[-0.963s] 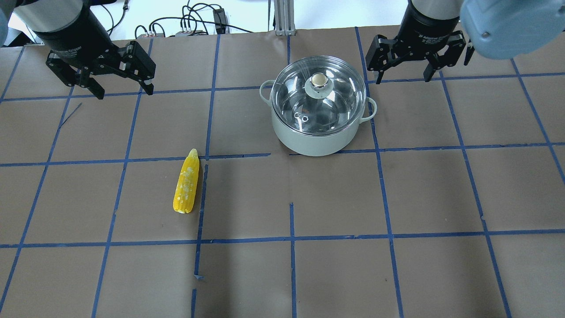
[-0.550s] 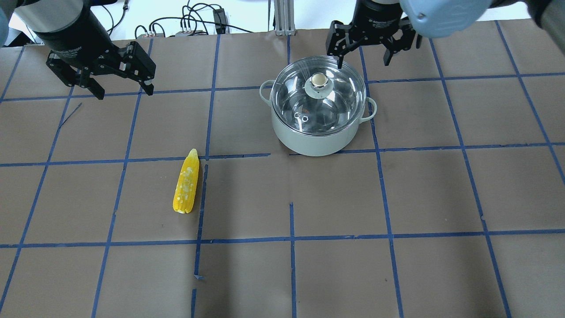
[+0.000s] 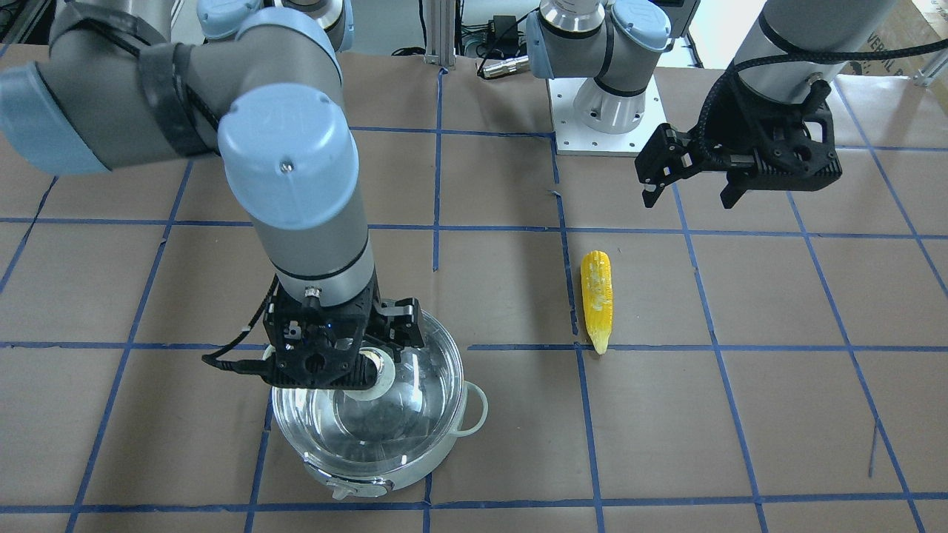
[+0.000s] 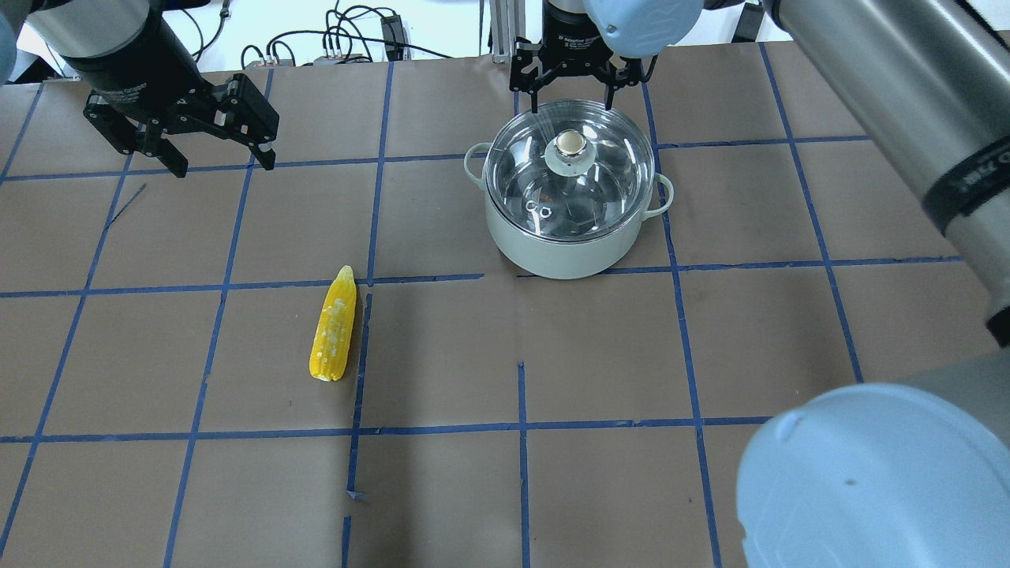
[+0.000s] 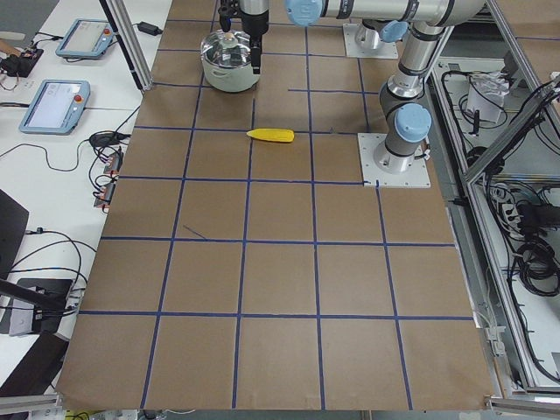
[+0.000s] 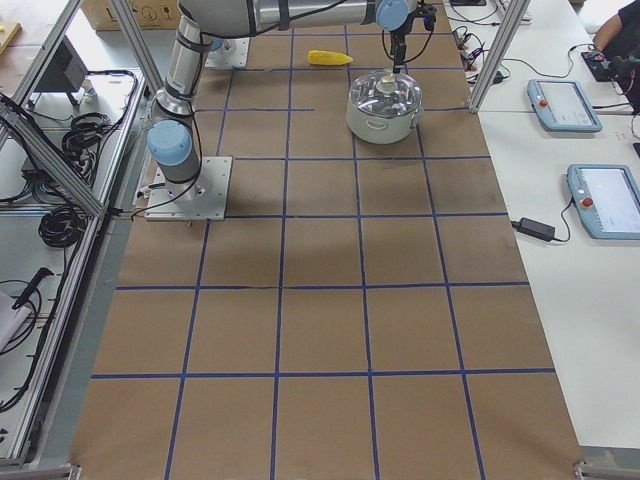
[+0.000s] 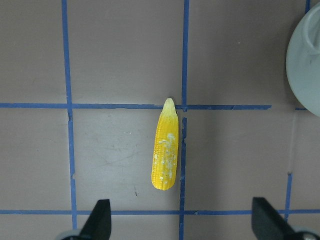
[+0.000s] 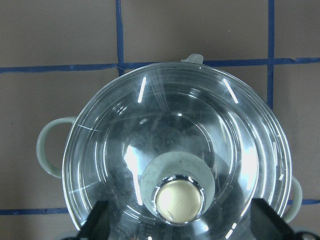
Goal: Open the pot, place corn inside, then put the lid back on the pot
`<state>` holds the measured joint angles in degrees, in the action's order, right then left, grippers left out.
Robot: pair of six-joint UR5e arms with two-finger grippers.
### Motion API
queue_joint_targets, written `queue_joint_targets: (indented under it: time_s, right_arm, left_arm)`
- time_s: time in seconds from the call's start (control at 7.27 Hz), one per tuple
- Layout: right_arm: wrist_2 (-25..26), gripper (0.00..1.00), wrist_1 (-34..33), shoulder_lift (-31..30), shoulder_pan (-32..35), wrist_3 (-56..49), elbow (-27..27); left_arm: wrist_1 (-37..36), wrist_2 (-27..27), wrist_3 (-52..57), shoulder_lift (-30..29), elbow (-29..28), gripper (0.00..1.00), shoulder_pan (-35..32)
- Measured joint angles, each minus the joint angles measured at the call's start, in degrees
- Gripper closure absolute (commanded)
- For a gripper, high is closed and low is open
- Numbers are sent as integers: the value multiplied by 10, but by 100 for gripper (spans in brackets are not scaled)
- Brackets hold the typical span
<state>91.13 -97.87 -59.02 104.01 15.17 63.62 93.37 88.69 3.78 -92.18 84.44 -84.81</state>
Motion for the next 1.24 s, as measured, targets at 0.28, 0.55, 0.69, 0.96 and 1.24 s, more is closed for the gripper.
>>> queue_joint_targets:
  time_s: [0.28,0.55,0.69,0.96,1.24]
  right_arm:
    - [2,1,-12,20,0,2,-1]
    - [3,2,-12,24,-1,2,4]
    - [3,2,-10,23,-2,2,6]
    - [3,3,-7,19,-3,1,11]
    - [2,3,-11,14,-3,1,22]
  left_arm:
    - [0,0,2,0,0,0,0]
    - [0,0,1,0,0,0,0]
    - [0,0,1,0,0,0,0]
    - [1,0,1,0,0,0,0]
    - [0,0,2,0,0,0,0]
